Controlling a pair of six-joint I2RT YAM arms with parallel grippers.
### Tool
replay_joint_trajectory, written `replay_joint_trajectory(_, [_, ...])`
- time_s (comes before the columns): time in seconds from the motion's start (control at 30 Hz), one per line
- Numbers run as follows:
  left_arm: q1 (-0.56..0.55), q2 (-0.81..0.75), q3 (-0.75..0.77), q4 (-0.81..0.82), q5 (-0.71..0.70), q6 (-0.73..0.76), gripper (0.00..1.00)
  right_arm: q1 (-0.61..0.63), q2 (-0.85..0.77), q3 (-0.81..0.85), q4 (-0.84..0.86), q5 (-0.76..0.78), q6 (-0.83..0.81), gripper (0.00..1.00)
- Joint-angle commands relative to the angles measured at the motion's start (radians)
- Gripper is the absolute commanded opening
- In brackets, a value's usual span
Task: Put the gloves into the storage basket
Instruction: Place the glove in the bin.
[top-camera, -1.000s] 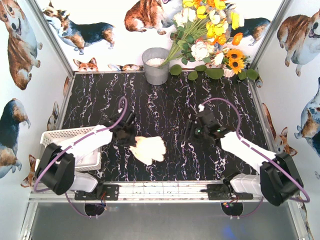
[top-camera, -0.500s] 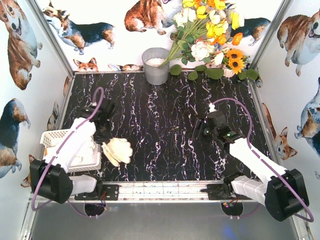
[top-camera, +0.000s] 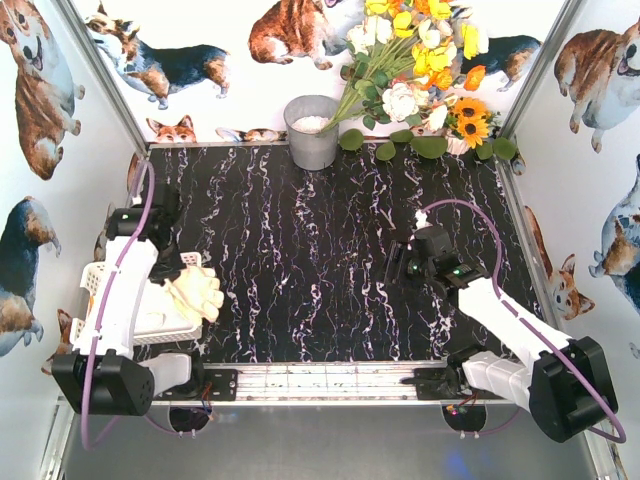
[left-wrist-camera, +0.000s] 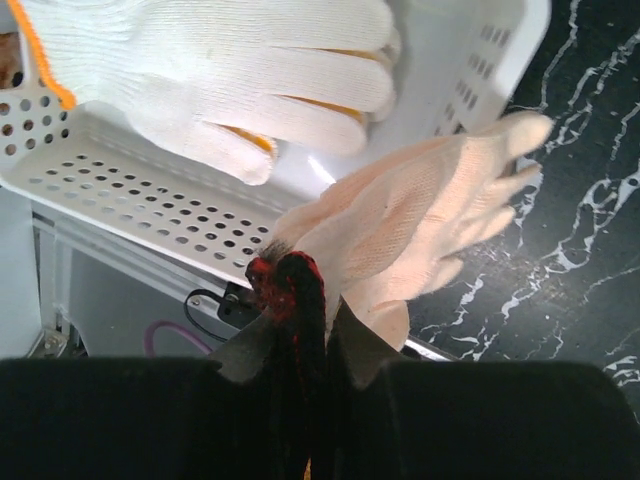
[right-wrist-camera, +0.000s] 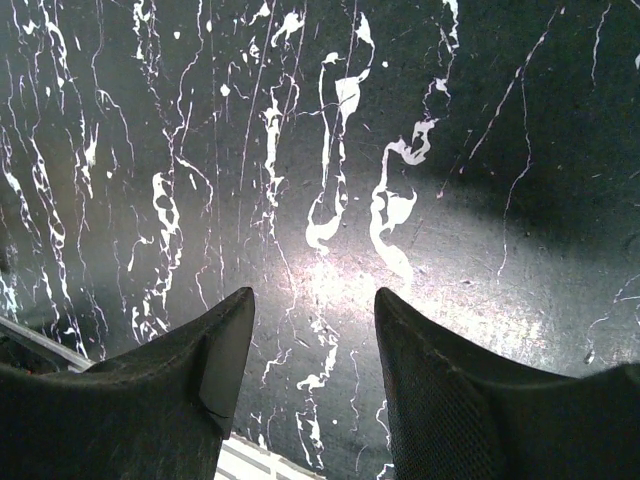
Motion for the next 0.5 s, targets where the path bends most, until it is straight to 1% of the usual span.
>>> replay_joint_trajectory(0.0, [0.073, -0.011, 0.015, 0.027, -0.023, 0.076, 0.0, -0.004, -0.022, -0.008, 0.059, -0.01, -0.016, 0.54])
replay_joint_trajectory(0.17, [0.134, -0.013, -0.003, 0.092, -0.007, 0.1, 0.0, -0.006, -0.053, -0.022, 0.051, -0.001, -0.015, 0.54])
replay_joint_trajectory(0.47, [0.237, 0.012, -0.035, 0.134, -0.013, 0.112, 0.0, -0.018, -0.091, -0.037, 0.035, 0.006, -0.028, 0.55])
